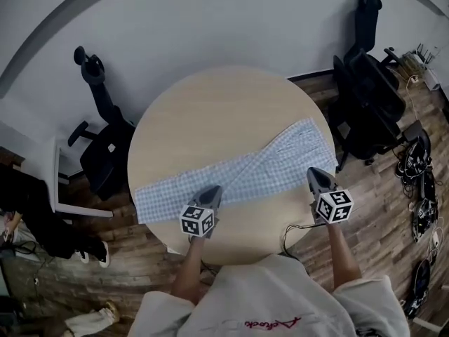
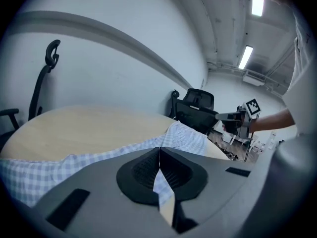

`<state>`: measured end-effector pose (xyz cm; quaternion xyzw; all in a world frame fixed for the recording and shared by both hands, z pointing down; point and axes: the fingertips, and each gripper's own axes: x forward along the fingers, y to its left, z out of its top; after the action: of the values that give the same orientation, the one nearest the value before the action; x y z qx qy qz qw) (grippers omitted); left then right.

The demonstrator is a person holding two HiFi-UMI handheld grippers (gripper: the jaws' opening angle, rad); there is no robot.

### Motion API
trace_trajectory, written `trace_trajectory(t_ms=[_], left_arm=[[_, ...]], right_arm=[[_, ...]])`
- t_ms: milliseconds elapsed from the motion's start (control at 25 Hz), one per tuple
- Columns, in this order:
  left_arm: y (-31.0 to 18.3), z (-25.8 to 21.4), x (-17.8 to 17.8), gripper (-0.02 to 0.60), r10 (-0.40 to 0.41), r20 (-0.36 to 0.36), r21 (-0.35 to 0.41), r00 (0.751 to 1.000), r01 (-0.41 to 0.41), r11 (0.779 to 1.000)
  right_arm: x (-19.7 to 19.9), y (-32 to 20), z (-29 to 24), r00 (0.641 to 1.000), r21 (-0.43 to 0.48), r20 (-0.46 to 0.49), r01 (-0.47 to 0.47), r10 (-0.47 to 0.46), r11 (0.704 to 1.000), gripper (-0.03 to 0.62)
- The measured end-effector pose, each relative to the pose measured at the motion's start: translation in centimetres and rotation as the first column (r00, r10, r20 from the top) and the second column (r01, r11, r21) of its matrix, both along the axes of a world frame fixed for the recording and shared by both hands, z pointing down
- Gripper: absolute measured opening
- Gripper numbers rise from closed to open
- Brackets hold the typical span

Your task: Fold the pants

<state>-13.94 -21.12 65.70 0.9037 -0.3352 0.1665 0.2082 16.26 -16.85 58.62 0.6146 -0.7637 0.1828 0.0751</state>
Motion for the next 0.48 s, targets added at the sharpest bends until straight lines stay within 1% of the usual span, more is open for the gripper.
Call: trace_trajectory(t_ms=[120,240,360,480], left_arm=[[0.0,0.6,0.0,0.032,-0.046,0.076,-0.006,0.996,0.046,0.999],[0.4,1.3,0.0,0.032,-0.06,0.169,-0.003,0.984,0.061,0.998],[1.0,2.3,0.3,0.032,-0.035,0.281,-0.006,0.959,0.039,0.999],[1.5,3.5,0.7,0.034,0.017,0.392,-0.016,0.92,-0.012,1.0]], right_arm=[[3.1,-1.3,-0.1,0.998,0.0,-0.028,0.05,-0.05,0.999,0.029],[5.6,-2.5,0.0,0.991,-0.01,-0.073,0.108,-0.109,0.994,0.029],[7.5,-3.7,0.3,0.975,-0.028,-0.141,0.17,-0.172,0.985,0.029],[8.6,-4.8,0.8,0.945,-0.058,-0.217,0.236,-0.243,0.97,0.029]])
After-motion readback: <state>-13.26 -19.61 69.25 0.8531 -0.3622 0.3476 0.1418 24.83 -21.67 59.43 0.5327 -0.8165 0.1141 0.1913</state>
